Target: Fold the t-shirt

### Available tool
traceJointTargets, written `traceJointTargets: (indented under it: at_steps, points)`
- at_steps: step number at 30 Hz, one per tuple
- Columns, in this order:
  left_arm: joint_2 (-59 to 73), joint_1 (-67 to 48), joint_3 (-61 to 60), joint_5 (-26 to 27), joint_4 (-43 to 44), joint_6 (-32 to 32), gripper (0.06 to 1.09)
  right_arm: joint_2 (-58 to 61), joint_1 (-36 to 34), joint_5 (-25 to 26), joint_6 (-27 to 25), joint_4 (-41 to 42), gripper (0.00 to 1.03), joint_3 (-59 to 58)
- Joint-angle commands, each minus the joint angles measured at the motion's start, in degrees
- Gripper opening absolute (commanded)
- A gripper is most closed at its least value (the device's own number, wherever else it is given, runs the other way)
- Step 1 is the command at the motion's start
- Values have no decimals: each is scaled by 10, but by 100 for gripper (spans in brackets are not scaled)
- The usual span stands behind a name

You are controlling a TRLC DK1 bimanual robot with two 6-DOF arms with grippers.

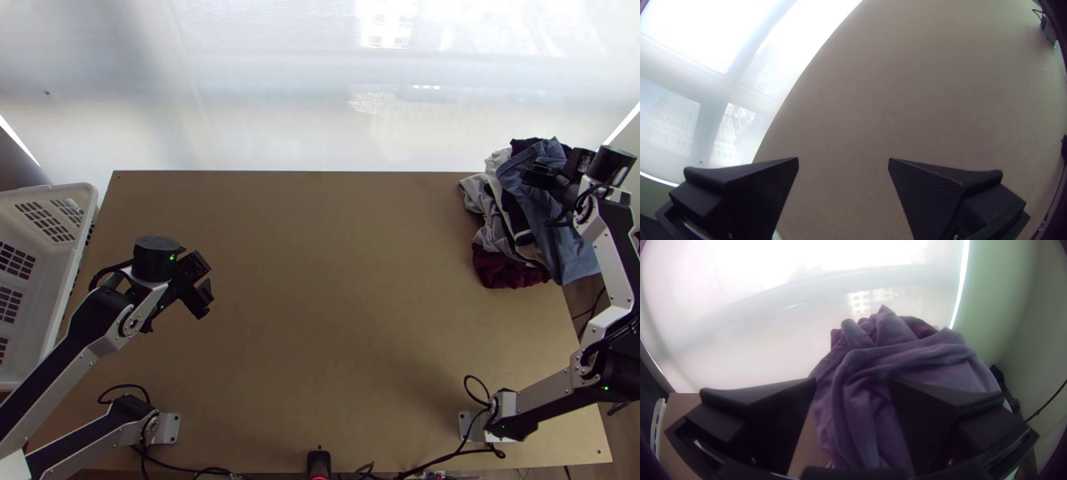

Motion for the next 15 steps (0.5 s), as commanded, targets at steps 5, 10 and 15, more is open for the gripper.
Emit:
traceJointTargets:
  at_steps: [5, 10, 15]
  points:
    - [-16, 17, 2, 1, 25, -63, 104, -131, 40, 24, -14, -62, 99, -23]
    - [-81, 37, -48, 5, 79, -172, 104, -257, 159, 165, -52, 12, 98, -158]
    - [-181, 59, -187, 11, 209, -179, 104, -351, 341, 307, -145, 182, 98, -348]
